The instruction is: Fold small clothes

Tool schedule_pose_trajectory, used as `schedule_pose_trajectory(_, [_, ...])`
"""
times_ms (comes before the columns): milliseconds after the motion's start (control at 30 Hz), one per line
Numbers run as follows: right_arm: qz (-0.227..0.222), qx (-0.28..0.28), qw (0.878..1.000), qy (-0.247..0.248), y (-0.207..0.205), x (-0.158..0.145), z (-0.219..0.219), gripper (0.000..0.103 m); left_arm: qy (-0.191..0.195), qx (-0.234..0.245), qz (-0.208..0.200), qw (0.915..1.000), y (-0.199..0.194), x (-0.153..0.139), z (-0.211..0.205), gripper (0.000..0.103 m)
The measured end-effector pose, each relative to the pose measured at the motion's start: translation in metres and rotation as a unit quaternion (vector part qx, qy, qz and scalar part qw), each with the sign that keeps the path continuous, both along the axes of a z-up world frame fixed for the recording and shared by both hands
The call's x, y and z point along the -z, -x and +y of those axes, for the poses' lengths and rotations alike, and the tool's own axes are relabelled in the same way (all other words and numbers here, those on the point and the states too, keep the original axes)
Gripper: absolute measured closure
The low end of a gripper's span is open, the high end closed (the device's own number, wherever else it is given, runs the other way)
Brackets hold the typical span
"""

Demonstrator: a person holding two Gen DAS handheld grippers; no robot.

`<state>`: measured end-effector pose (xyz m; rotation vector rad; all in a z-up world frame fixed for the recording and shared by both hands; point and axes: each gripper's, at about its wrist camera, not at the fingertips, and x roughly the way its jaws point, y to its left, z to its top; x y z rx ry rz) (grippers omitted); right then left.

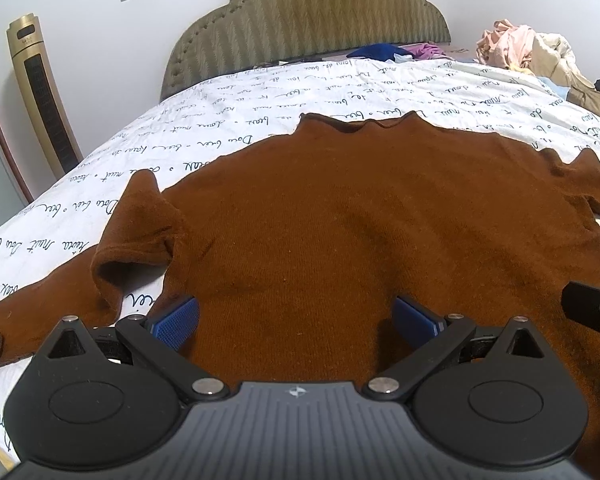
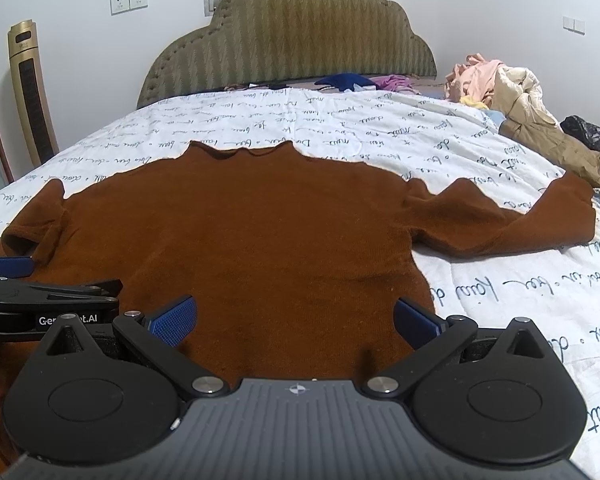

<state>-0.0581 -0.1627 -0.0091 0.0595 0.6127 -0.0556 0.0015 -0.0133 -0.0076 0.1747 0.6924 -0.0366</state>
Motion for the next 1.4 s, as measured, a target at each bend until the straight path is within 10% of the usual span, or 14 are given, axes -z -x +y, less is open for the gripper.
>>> schedule_pose_trajectory(567, [-0.019,-0.001,0.999,0.029,-0.012,-0.009,-0.025,0.0,0.021,0.014,-0.01,0.9996,-0.022,-0.007,-0.023,0.0])
schedule_pose_trajectory(933, [-0.008,0.226,0.967,0.114,-0.12,-0.013,-0.194,0.002,-0.009,0.009,-0.008,0.9999,-0.038,0.012,-0.041,0.0])
schedule_pose_trajectory(1133, [0.043,0.357,0.93,0.074,-0.181,0.001,-0.308,0.017,-0.026,0.015,-0.007,0.9995,-0.038,0.015,-0.043,0.0])
schedule_pose_trajectory(1300, [0.07,0.377,0.923,0.012,-0.206,0.014,-0.352,0.029,-0.037,0.019,-0.006,0.9991,-0.04,0.021,-0.048,0.0])
schedule_pose_trajectory(1400, [0.083,0.383,0.92,-0.004,-0.212,0.02,-0.361,0.074,-0.042,0.021,-0.01,0.9989,-0.039,0.021,-0.049,0.0])
